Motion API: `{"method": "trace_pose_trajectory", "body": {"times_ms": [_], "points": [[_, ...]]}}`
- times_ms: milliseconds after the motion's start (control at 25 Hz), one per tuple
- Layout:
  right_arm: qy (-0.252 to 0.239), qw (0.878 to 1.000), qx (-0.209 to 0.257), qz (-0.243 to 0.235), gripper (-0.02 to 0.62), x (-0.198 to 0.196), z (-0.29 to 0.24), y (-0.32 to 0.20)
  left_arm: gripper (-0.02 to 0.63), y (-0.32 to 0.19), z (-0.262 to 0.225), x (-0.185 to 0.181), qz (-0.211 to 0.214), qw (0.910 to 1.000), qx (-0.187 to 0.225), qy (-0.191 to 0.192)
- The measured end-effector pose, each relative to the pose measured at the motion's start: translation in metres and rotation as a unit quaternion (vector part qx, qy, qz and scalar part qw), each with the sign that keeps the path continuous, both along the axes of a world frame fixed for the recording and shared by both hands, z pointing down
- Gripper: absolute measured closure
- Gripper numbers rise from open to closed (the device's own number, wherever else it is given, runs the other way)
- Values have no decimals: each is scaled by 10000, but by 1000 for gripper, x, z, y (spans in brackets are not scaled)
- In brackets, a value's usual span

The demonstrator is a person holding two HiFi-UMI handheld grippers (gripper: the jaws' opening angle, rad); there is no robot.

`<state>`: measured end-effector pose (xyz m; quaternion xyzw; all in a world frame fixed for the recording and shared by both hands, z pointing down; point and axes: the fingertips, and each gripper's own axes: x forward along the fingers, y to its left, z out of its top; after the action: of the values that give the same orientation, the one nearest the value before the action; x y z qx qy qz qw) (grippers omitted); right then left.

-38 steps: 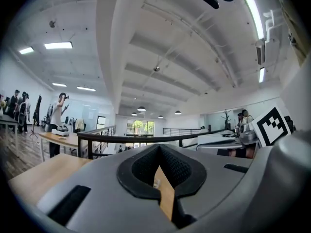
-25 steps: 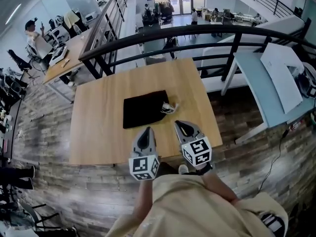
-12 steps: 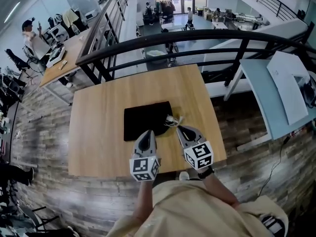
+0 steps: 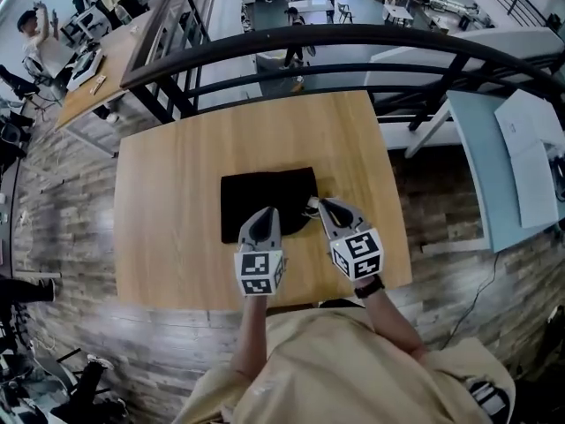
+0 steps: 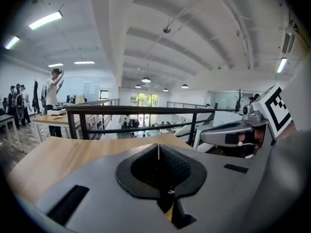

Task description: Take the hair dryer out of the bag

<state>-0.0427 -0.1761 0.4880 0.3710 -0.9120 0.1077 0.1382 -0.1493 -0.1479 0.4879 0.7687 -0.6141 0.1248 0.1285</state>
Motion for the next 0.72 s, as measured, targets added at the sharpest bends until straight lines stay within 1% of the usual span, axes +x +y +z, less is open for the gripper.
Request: {"method": "trace_pose_trajectory", "body": {"times_ms": [160, 400, 480, 720], "points": [[123, 9997, -208, 26, 578, -10, 21, -28, 594, -29, 35, -11, 222, 9984, -467, -209], [282, 9986, -451, 81, 578, -20, 53, -63, 586, -66, 88, -25, 440, 9924, -1026, -514], [325, 9982, -507, 55, 578, -22, 61, -68, 547, -74, 105, -26, 507, 9894, -1238, -568], [447, 9963, -727, 31, 578, -26, 87, -78, 460, -91, 155, -28, 584, 9795, -1860, -504]]}}
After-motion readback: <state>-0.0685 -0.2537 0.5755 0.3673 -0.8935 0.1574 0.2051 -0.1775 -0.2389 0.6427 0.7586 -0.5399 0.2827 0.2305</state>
